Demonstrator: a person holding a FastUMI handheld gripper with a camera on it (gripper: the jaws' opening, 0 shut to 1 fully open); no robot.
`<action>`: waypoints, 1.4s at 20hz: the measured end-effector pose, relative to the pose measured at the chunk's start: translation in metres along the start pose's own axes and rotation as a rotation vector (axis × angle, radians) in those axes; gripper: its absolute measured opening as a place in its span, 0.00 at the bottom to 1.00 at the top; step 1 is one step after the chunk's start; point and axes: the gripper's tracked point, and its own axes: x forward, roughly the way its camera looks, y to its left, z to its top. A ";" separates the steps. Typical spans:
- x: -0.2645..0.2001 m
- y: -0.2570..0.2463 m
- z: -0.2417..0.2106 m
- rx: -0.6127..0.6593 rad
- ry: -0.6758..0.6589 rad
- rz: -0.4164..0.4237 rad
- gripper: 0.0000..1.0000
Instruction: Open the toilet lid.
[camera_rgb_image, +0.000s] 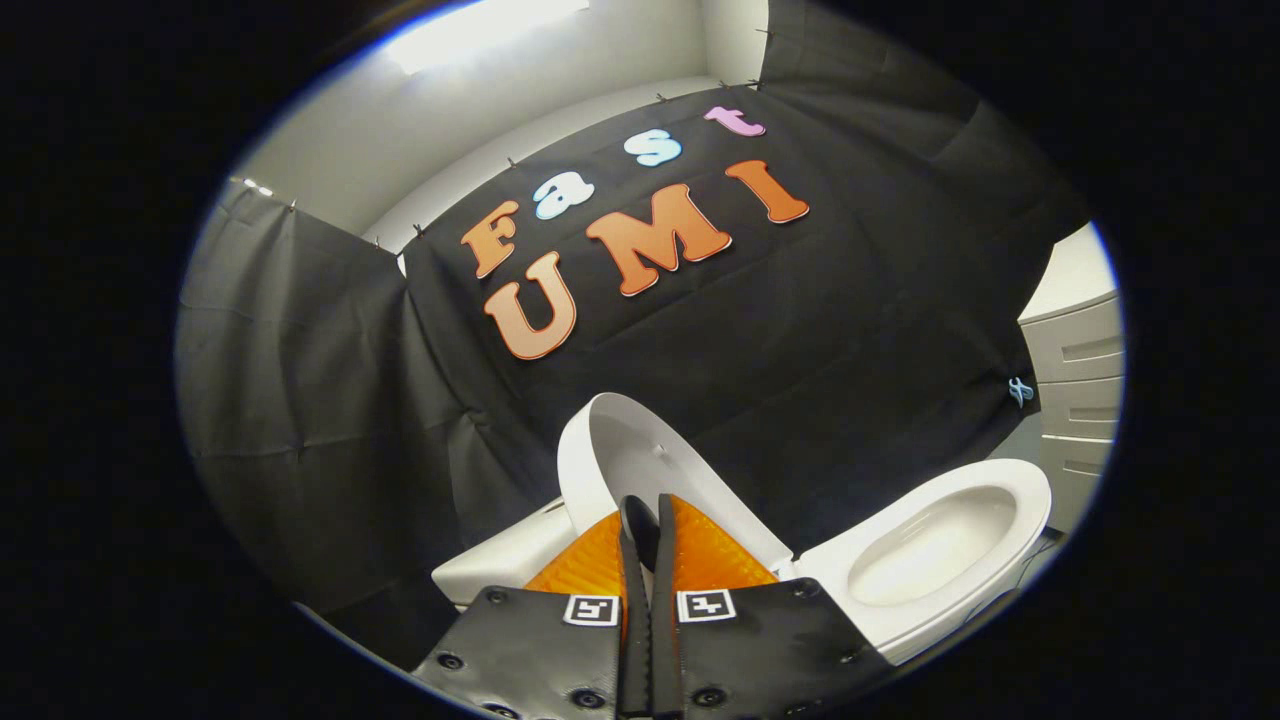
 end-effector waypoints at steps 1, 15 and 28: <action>0.001 0.001 -0.001 -0.006 0.003 0.001 0.08; 0.001 0.015 -0.010 -0.117 0.014 -0.019 0.08; 0.000 0.019 -0.011 -0.257 0.036 -0.063 0.08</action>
